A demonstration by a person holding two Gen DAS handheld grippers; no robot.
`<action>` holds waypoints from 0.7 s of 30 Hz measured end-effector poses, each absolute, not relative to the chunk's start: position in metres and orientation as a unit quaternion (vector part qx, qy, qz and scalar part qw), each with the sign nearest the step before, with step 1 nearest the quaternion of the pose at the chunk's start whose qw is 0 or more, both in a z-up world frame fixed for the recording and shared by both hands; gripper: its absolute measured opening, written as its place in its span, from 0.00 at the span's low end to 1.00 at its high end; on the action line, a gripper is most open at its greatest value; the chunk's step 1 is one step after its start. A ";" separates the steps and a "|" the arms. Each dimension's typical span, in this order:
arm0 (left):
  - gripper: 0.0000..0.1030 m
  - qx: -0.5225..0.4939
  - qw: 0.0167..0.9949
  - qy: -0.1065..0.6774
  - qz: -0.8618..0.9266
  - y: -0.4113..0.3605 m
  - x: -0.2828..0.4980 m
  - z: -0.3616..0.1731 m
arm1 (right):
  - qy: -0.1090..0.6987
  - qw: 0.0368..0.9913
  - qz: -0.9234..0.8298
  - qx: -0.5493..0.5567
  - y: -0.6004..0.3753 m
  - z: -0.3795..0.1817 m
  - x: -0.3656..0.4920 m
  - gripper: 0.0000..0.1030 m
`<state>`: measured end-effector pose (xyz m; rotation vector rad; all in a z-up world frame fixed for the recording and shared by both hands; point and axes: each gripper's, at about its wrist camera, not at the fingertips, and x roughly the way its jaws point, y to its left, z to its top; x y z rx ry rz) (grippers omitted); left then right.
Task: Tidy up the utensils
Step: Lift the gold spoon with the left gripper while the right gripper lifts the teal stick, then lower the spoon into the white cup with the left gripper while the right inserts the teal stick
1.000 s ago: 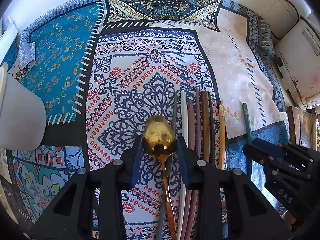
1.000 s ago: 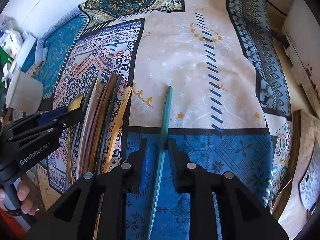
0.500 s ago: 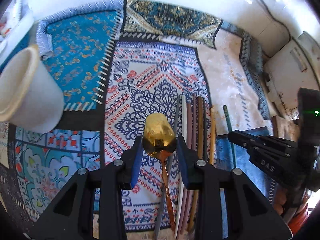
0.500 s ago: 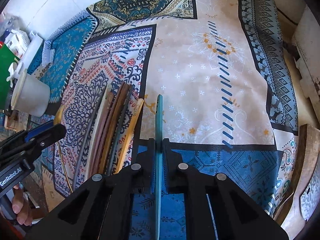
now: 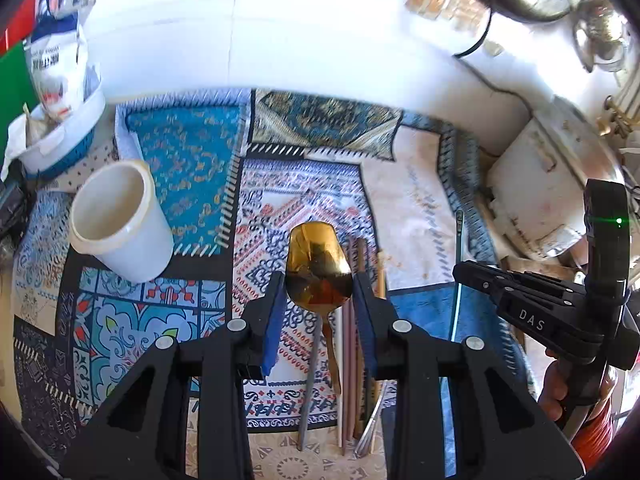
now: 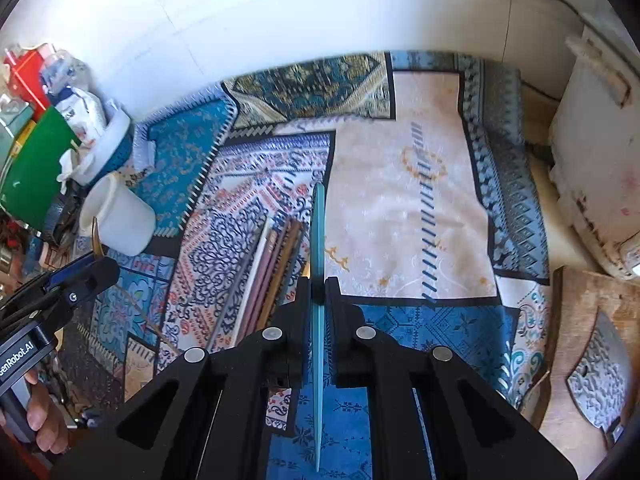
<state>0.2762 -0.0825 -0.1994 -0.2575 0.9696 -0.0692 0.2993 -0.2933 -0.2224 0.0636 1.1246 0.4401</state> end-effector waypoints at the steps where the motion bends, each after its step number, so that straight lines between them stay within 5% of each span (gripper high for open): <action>1: 0.31 -0.124 0.878 0.460 -0.035 -0.083 0.274 -0.196 | 0.522 0.827 0.207 0.030 -0.293 -0.218 0.297 0.06; 21: 0.31 -0.113 0.921 0.371 -0.041 -0.077 0.256 -0.123 | 0.407 0.881 0.240 0.031 -0.282 -0.125 0.272 0.06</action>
